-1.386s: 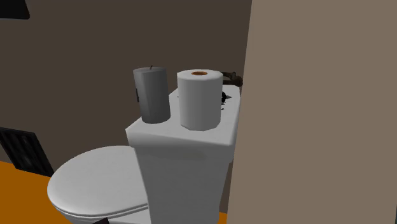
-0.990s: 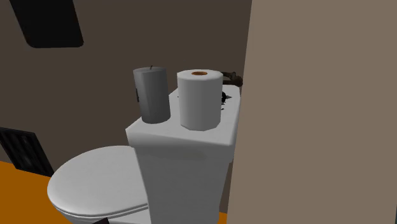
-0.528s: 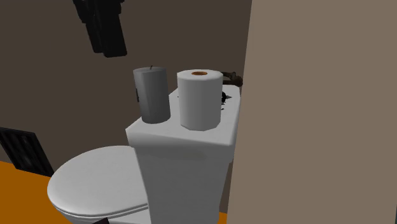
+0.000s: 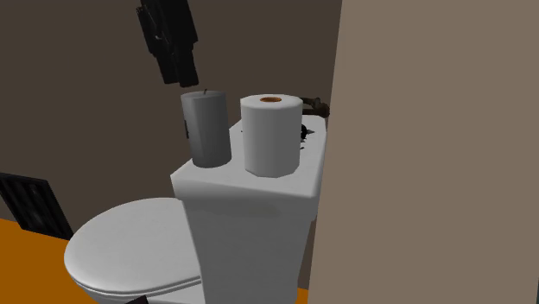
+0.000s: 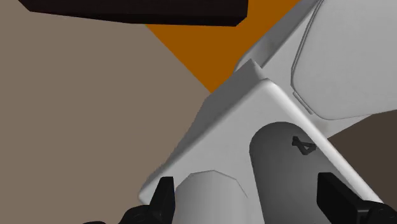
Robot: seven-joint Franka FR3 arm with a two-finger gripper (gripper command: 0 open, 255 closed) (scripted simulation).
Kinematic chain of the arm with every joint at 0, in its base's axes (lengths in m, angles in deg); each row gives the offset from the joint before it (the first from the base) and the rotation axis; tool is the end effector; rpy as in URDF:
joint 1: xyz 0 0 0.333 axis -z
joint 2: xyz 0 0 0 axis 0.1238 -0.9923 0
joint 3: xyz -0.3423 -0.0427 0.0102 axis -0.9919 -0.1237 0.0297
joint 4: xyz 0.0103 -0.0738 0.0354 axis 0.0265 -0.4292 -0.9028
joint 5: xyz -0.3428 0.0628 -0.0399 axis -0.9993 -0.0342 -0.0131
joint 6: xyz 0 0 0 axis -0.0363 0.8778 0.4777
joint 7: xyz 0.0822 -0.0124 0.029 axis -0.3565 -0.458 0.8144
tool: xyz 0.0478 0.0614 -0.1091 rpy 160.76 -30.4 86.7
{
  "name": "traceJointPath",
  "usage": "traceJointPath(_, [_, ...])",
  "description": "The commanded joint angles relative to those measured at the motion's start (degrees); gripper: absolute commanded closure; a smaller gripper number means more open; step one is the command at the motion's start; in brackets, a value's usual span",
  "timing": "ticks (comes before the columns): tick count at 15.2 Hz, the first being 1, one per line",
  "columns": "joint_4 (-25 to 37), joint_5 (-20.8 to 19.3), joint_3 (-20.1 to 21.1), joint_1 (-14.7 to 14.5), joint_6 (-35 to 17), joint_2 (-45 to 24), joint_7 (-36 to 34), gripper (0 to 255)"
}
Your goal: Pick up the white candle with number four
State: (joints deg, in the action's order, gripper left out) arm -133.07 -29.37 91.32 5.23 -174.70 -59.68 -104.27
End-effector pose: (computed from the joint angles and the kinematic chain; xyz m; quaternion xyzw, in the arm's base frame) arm 0.3080 0.2175 0.5587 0.9968 0.0446 0.0573 0.0327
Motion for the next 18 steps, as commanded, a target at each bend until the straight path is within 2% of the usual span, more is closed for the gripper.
traceJointPath(1, [1.94,-1.15,3.26,0.38,-1.81,-3.06,-3.77,0])
traceJointPath(4, [5.43,-4.05,7.72,1.41,-3.89,-8.25,-8.98,0])
traceJointPath(13, [0.35,-4.28,8.63,1.31,-9.72,-9.12,-9.94,0])
traceJointPath(14, [0.33,-4.28,8.66,1.30,-9.75,-9.14,-9.97,255])
traceJointPath(18, [0.32,-4.28,8.64,1.31,-9.75,-9.13,-9.94,255])
